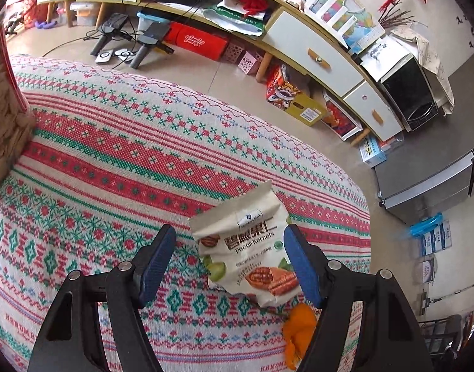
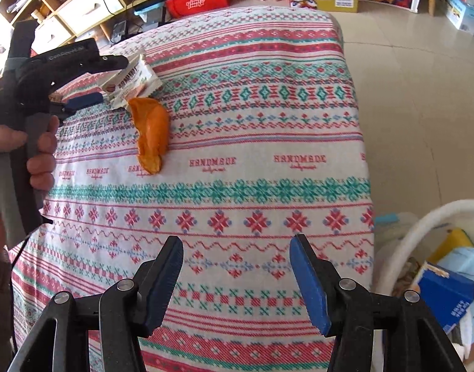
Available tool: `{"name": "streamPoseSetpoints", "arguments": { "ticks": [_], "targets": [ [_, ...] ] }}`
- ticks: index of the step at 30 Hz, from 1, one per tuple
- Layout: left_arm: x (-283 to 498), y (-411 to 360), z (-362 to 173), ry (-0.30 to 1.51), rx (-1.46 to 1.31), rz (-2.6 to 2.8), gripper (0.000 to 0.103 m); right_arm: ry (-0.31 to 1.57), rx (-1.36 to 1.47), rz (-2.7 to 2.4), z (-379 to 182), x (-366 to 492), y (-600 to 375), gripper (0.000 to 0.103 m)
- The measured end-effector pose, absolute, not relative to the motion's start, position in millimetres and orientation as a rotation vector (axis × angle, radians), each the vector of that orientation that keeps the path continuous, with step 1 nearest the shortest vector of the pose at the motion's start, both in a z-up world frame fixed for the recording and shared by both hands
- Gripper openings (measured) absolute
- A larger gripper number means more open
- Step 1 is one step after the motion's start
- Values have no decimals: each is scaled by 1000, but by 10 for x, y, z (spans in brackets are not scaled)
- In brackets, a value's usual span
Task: Collect trash
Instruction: 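Grasp the nut snack wrapper with left tool while right tool grasps the orange peel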
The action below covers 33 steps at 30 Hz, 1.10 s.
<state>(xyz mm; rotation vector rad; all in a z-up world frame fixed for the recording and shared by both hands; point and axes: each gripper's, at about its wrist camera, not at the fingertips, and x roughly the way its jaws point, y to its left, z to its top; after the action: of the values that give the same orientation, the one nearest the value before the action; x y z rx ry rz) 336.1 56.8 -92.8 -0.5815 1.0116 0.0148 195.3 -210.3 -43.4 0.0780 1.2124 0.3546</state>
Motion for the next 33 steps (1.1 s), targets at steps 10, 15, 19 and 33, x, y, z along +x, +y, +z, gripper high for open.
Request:
{"name": "streamPoseSetpoints", "arguments": {
  "ticks": [10, 15, 19, 33],
  "targets": [
    [3066, 642, -817, 953, -480, -1, 5, 1154, -7, 440, -625, 2335, -1331, 62],
    [2795, 746, -677, 963, -431, 25, 4, 1114, -25, 412, -676, 2487, -1105, 62],
    [2635, 822, -566, 976, -448, 36, 4, 1085, -10, 382, -697, 2620, -1001, 62],
    [1615, 1015, -174, 985, -418, 44, 4, 1082, 166, 412, -273, 2524, -1297, 20]
  ]
}}
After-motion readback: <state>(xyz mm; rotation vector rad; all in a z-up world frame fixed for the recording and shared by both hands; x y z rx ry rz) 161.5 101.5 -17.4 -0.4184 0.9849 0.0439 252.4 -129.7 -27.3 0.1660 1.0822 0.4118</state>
